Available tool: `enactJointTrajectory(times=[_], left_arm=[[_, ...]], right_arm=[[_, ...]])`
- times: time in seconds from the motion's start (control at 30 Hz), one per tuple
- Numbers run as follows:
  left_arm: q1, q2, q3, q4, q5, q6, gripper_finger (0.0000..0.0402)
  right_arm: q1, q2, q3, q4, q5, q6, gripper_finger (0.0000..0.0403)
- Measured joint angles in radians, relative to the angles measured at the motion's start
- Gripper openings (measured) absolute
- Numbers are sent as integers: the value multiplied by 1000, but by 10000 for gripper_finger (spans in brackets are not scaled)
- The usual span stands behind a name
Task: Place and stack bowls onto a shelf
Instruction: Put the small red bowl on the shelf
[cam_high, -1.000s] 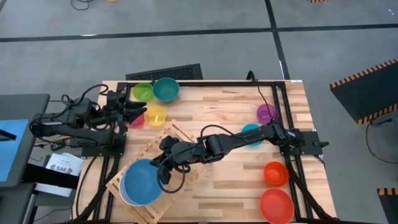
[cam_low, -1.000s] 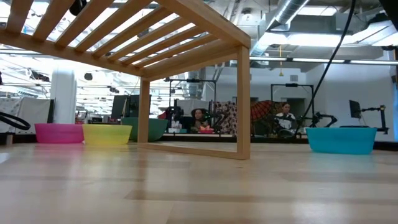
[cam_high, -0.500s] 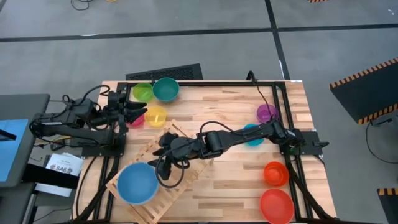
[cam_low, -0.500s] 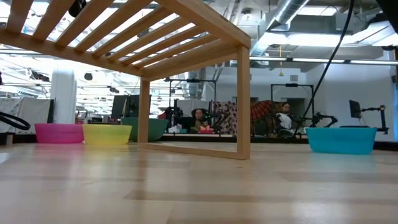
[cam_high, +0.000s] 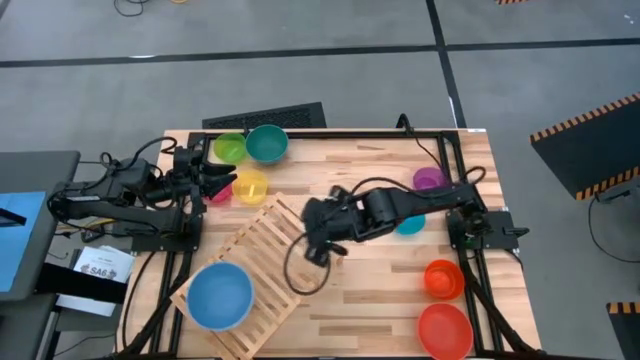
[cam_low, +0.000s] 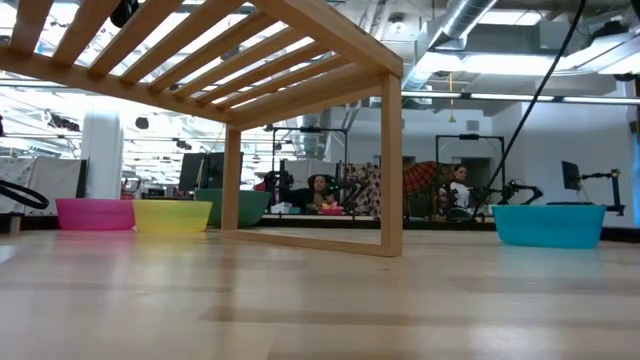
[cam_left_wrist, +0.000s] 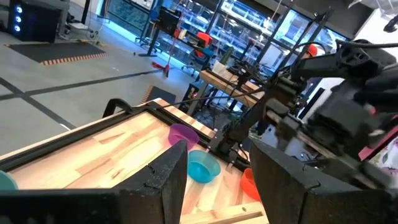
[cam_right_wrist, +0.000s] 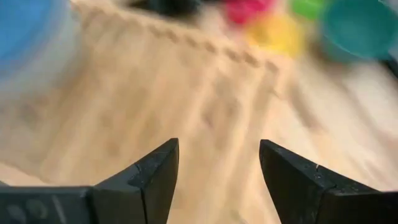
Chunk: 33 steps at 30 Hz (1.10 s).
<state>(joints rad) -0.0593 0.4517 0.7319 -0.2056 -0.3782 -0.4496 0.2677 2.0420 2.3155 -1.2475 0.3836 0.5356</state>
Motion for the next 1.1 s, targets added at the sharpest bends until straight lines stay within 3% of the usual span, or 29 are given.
enactJointTrajectory(times=[0.2, 0.43, 0.63, 0.77, 0.93, 1.1], left_arm=[[0, 0, 0, 0, -4, 0, 158], [0, 0, 0, 0, -5, -1, 158], [0, 0, 0, -6, -13, 9, 158], [0, 0, 0, -6, -31, 42, 158], [0, 0, 0, -18, -41, 104, 158], [0, 19, 0, -58, 17, 179, 158]], right_arm=[[30, -37, -101, -181, 64, 73, 249], [34, -273, -510, -154, 60, 237, 249], [34, -589, -897, 129, 37, 432, 249], [41, -768, -1094, 395, 39, 465, 249], [40, -911, -1240, 725, 52, 379, 249], [37, -957, -1270, 988, 63, 137, 249]])
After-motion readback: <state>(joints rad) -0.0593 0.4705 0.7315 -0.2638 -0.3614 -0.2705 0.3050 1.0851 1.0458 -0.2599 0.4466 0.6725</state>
